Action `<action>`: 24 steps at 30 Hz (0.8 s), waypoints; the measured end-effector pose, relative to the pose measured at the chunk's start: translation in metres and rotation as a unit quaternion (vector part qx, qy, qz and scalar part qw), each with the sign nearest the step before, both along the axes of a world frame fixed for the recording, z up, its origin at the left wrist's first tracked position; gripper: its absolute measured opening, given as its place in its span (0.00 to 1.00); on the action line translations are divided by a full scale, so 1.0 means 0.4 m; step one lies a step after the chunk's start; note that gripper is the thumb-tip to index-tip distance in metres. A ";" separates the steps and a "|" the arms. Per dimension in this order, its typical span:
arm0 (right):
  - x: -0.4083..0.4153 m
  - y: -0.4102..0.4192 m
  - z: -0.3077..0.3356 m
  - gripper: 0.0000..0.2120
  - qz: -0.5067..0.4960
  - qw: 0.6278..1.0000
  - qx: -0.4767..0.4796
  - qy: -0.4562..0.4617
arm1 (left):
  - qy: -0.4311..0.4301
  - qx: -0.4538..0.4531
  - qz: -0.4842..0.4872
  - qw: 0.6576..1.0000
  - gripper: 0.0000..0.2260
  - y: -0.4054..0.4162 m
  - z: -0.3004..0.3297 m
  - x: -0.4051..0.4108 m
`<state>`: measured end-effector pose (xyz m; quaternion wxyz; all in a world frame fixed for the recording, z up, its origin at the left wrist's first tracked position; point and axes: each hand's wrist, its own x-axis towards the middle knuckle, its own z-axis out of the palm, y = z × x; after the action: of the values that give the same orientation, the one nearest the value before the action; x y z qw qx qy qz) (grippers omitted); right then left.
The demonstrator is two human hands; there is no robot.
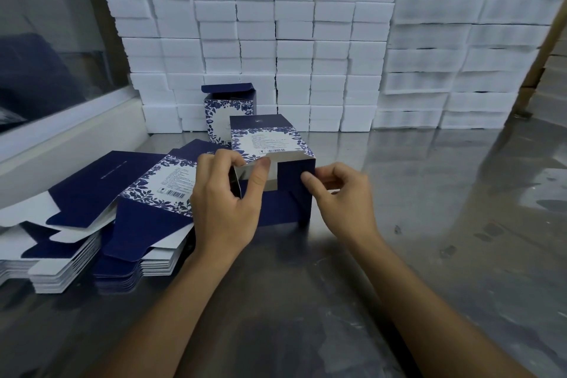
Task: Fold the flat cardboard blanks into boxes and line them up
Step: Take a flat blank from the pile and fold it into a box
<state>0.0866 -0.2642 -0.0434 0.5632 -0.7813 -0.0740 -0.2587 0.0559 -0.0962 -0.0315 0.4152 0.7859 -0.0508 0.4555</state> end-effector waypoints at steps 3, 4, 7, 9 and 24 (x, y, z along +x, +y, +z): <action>0.007 -0.003 -0.012 0.06 0.009 0.998 -0.043 0.039 | 0.001 -0.002 0.003 1.000 0.19 0.005 0.000 0.002; 0.010 -0.004 -0.014 0.07 0.002 0.998 -0.049 0.039 | 0.001 0.000 0.002 1.000 0.19 0.006 -0.001 0.001; 0.012 -0.002 -0.015 0.09 -0.019 0.998 -0.056 0.037 | 0.001 0.004 0.002 1.000 0.20 0.005 -0.001 0.001; 0.012 -0.001 -0.014 0.10 -0.022 0.998 -0.050 0.038 | 0.001 0.002 0.001 1.000 0.20 0.005 0.000 0.002; -0.007 0.005 -0.029 0.28 0.031 0.992 -0.100 0.069 | -0.004 0.003 -0.008 1.000 0.20 0.009 0.000 0.004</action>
<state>0.0839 -0.2621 -0.0550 0.4934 -0.8471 -0.0848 -0.1782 0.0577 -0.0925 -0.0315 0.4158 0.7850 -0.0602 0.4552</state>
